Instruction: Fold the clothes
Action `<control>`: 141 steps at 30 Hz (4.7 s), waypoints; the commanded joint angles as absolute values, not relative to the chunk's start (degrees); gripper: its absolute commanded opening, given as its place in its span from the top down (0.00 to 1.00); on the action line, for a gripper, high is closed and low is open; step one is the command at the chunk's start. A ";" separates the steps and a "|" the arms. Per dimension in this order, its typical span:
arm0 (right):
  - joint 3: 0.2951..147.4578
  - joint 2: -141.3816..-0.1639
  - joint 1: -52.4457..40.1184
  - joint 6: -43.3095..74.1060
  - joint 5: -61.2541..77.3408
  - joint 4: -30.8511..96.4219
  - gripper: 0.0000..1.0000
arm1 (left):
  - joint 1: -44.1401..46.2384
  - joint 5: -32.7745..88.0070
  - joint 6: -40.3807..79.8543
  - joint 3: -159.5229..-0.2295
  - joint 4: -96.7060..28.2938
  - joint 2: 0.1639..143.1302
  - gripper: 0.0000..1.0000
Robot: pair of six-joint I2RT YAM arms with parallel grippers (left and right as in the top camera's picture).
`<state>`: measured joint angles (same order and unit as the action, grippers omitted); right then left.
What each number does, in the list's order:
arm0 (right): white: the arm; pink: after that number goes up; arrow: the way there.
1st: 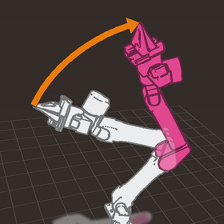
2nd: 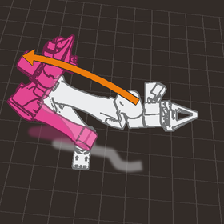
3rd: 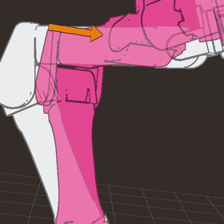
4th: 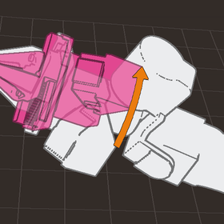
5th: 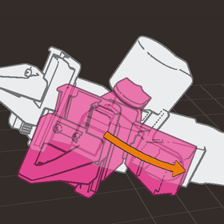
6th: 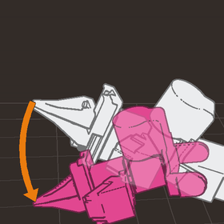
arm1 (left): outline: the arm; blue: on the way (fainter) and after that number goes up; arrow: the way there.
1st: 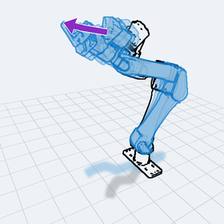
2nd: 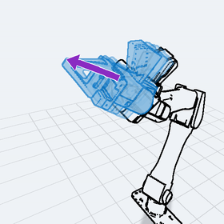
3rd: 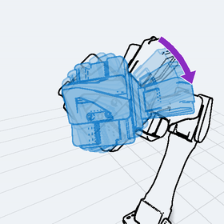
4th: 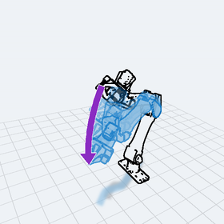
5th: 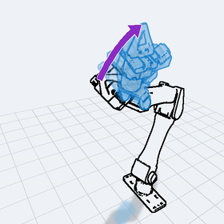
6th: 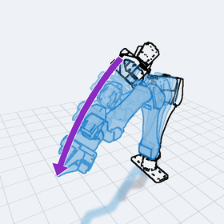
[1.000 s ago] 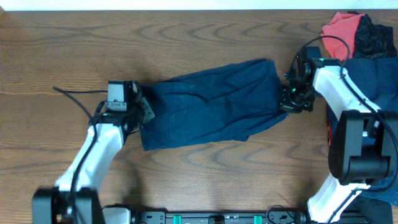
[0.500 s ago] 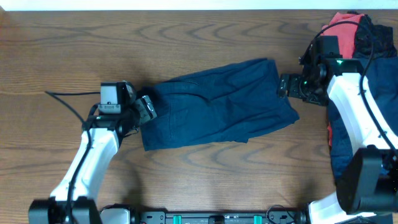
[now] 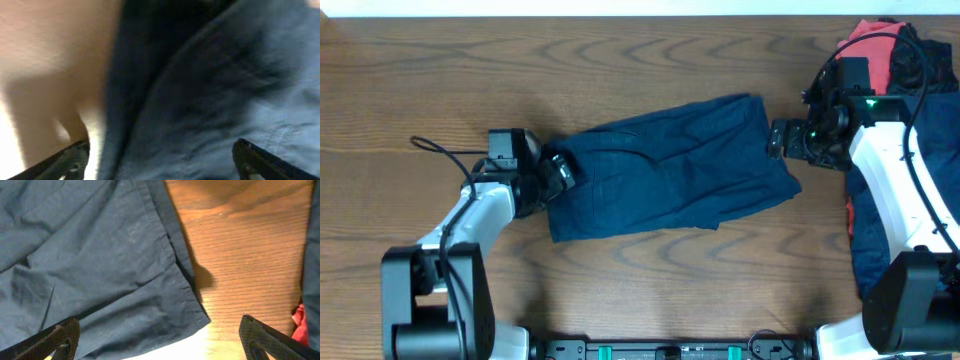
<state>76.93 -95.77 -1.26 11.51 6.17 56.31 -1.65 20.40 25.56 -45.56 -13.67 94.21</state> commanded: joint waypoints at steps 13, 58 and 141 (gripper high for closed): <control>76.82 -94.85 -12.45 3.16 15.38 51.83 0.99 | -1.61 28.47 23.49 -45.56 -20.51 93.14 0.94; 76.95 -115.11 -38.94 12.60 21.37 26.37 0.93 | -1.61 24.84 22.46 -60.90 -34.72 70.32 0.94; 58.26 -107.26 -20.69 3.81 11.81 36.64 0.85 | 38.98 18.09 48.82 -61.10 -3.27 86.46 0.94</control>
<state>60.25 -105.69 -19.84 2.76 12.03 35.55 38.89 14.06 48.05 -58.98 -4.08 86.91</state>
